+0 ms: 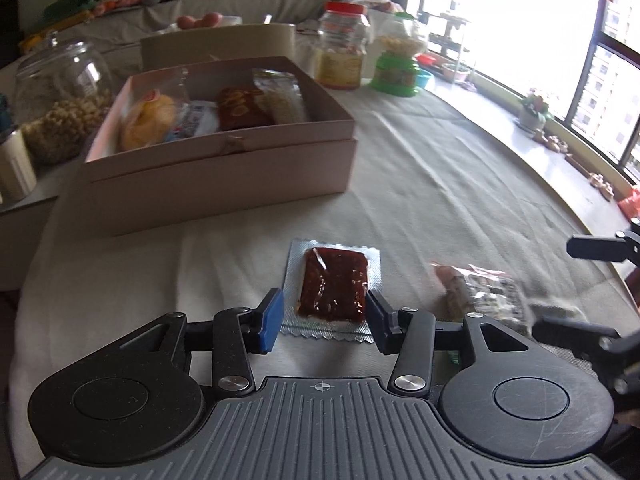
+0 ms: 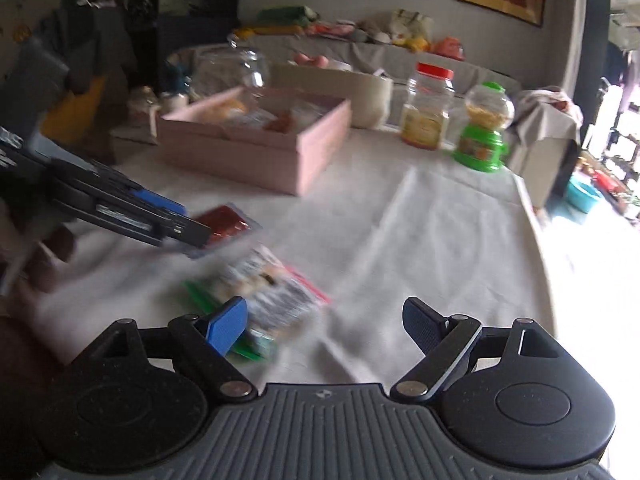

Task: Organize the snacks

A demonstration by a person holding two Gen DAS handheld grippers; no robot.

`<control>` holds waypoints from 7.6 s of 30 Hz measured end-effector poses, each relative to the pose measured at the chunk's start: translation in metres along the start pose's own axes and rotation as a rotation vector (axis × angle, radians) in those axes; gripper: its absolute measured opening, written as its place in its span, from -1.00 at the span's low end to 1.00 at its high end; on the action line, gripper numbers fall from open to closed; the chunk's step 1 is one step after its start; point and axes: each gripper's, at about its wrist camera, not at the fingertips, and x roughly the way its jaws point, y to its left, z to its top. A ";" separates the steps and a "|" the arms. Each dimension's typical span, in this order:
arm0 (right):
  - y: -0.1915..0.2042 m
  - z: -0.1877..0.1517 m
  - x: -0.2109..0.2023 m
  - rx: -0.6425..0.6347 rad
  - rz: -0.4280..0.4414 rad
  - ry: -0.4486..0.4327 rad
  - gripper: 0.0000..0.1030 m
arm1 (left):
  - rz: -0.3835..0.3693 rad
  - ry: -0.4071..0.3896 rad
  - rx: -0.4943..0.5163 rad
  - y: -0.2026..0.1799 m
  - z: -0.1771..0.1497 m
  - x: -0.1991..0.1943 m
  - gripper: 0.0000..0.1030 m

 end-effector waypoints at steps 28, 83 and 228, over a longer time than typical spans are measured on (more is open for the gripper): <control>-0.026 -0.011 0.034 0.172 -0.040 0.170 1.00 | -0.047 -0.042 0.108 -0.006 -0.002 0.011 -0.04; -0.014 0.132 -0.036 0.148 0.014 -0.122 0.07 | -0.117 -0.420 0.006 0.038 0.065 -0.127 -0.18; 0.150 0.081 0.127 -0.509 0.622 0.168 0.96 | 0.135 -0.370 -0.571 0.159 0.002 -0.094 -0.63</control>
